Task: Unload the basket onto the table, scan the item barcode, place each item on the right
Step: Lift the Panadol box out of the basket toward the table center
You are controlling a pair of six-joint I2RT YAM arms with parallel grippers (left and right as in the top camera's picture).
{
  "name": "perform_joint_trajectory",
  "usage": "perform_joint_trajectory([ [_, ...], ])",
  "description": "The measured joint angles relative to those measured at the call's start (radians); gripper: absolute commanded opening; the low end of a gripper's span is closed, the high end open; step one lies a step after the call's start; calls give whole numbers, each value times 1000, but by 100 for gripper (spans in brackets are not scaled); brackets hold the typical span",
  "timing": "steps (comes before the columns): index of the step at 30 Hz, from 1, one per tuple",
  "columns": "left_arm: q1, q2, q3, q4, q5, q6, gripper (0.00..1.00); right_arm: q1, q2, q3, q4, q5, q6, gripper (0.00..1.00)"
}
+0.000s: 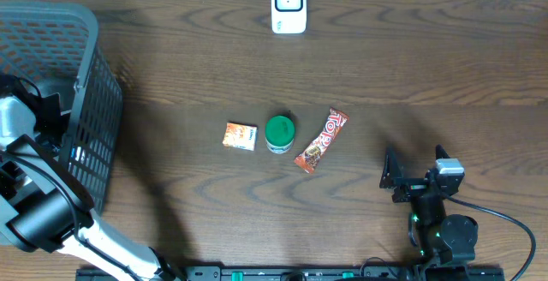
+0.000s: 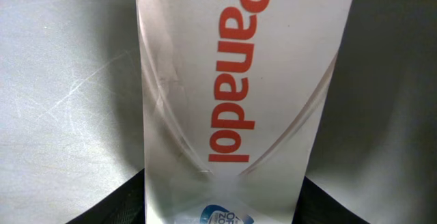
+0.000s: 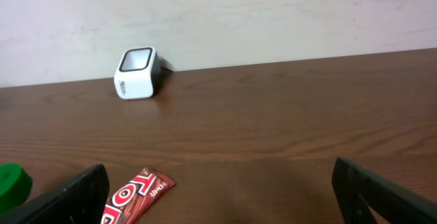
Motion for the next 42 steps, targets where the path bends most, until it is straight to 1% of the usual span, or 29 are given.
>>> perform_joint_trajectory([
  [2, 0, 0, 2, -4, -2, 0, 51, 0, 0, 0, 0, 0, 0, 99],
  [9, -6, -10, 11, -56, 35, -3, 51, 0, 0, 0, 0, 0, 0, 99],
  [13, -13, -75, 11, -61, 55, -6, 51, 0, 0, 0, 0, 0, 0, 99],
  [17, -13, -218, 11, -61, 59, -10, 51, 0, 0, 0, 0, 0, 0, 99],
  [24, -13, -509, 13, -51, 68, -94, 51, 0, 0, 0, 0, 0, 0, 99],
  [28, -14, -672, 13, -63, 170, -128, 51, 0, 0, 0, 0, 0, 0, 99],
  [31, -24, -784, 13, -92, 314, -137, 52, 0, 0, 0, 0, 0, 0, 99],
  [34, -70, -880, 14, -155, 457, -144, 52, 0, 0, 0, 0, 0, 0, 99],
  [37, -156, -944, 14, -225, 550, -150, 52, 0, 0, 0, 0, 0, 0, 99],
  [42, -342, -970, 10, -305, 613, -155, 52, 0, 0, 0, 0, 0, 0, 99],
])
